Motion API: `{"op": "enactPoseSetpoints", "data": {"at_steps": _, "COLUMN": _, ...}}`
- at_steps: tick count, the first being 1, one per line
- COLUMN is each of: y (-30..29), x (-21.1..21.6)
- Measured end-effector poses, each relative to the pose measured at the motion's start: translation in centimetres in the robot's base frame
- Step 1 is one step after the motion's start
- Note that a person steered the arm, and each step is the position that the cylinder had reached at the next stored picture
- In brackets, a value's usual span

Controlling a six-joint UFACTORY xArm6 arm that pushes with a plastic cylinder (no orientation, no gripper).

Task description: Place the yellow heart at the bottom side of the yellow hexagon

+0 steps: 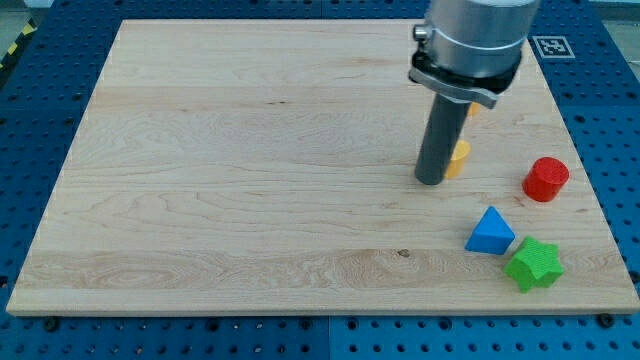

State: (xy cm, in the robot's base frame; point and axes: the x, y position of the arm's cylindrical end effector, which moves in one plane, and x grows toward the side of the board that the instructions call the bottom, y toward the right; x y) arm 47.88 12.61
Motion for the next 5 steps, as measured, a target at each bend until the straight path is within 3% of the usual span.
{"op": "enactPoseSetpoints", "data": {"at_steps": 4, "y": 3.6, "x": -4.2}}
{"op": "enactPoseSetpoints", "data": {"at_steps": 5, "y": 3.6, "x": -1.2}}
